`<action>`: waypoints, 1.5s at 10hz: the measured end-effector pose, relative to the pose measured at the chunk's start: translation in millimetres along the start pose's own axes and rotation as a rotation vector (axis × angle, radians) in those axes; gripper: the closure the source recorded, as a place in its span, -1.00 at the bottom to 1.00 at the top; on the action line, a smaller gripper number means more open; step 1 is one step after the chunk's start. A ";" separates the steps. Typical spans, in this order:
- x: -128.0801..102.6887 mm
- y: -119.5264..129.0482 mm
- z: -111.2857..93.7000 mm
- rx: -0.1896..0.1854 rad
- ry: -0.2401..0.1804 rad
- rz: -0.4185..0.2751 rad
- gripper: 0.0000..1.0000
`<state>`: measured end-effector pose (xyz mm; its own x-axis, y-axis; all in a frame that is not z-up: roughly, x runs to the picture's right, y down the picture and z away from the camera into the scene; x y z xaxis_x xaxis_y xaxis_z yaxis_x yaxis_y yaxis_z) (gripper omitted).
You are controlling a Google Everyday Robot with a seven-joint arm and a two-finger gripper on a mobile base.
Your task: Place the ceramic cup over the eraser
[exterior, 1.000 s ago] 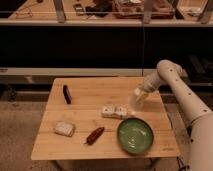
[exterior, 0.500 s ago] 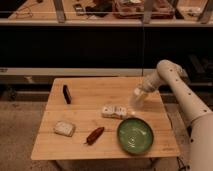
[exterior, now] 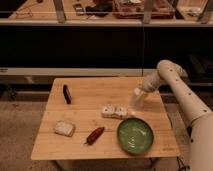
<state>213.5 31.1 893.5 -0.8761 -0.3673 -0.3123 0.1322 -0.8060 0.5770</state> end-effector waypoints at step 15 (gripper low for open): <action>39.8 6.7 -69.5 0.003 0.005 -0.002 1.00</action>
<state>211.8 -21.2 832.4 -0.8742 -0.3676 -0.3174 0.1289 -0.8056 0.5782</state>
